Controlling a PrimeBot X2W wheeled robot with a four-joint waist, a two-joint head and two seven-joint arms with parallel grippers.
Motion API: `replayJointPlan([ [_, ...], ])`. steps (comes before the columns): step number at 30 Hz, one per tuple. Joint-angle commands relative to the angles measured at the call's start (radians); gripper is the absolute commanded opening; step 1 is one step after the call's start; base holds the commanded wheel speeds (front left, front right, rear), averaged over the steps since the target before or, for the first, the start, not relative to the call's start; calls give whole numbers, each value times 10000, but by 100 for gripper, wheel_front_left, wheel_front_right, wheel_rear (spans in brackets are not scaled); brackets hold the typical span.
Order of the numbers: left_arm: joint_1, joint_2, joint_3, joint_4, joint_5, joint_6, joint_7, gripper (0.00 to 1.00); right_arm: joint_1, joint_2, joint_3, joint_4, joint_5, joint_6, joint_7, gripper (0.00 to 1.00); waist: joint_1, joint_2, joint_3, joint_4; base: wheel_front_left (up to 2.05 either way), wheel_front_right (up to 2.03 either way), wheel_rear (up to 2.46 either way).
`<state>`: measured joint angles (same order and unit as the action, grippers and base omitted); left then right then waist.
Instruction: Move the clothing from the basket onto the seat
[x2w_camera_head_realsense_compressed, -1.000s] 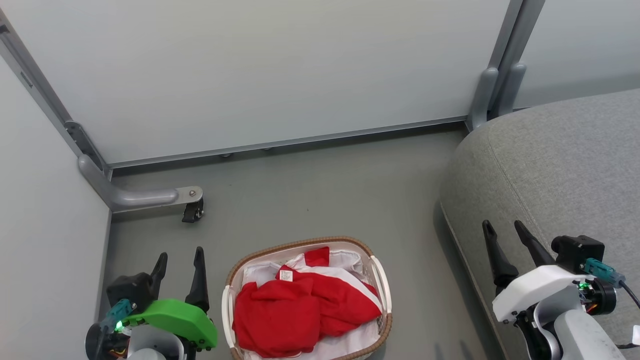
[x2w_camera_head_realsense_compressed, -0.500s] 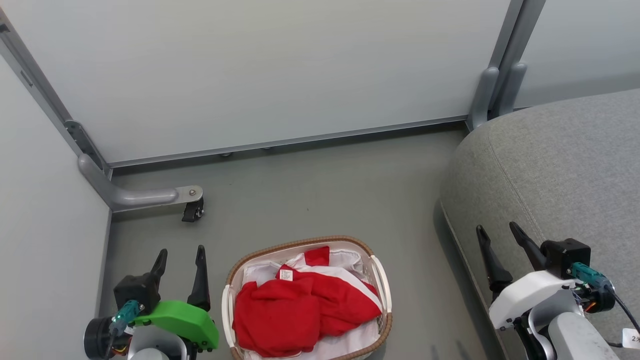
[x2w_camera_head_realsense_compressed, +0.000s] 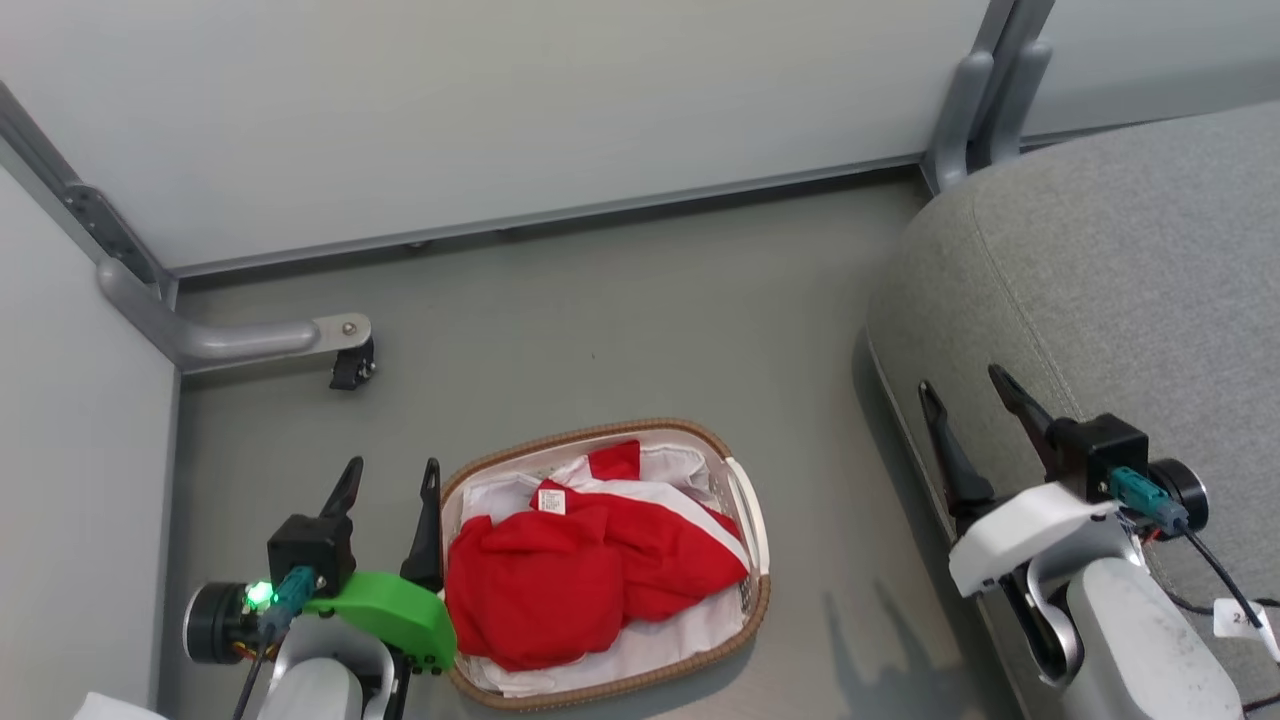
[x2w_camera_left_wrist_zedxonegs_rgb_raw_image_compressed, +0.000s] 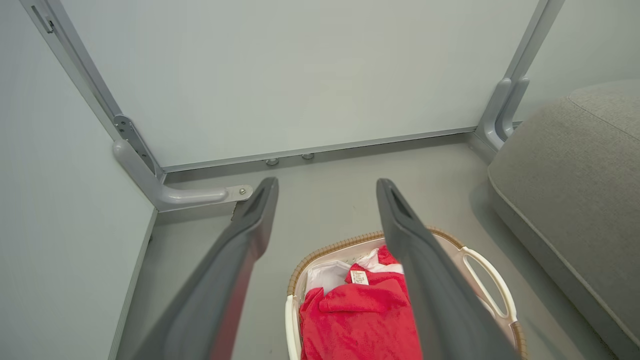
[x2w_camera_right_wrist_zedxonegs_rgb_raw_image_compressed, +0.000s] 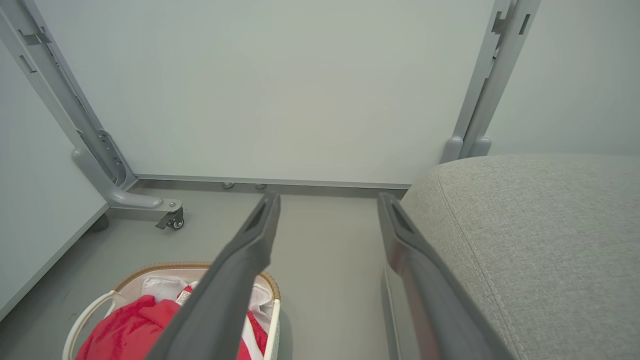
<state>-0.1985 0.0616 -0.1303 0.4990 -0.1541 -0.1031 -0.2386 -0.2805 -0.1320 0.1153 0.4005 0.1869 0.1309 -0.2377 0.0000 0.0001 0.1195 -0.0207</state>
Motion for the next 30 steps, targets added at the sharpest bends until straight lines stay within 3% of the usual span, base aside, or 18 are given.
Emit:
replayJointPlan([
  [1,-404,26,10,79,281,-26,-85,100,-366,31,35,-132,-226,-3,-91,100,0,-1,869,-396,0,0,0],
  [14,-2376,430,-468,946,1449,-188,-276,100,-2197,450,683,-1087,-920,-5,-289,100,0,-1,3914,-1669,0,0,0],
  [30,-3594,930,-1216,2112,1655,-261,-264,100,-3307,788,1197,-1608,-770,-6,-278,100,0,-1,6034,-2466,0,0,0],
])
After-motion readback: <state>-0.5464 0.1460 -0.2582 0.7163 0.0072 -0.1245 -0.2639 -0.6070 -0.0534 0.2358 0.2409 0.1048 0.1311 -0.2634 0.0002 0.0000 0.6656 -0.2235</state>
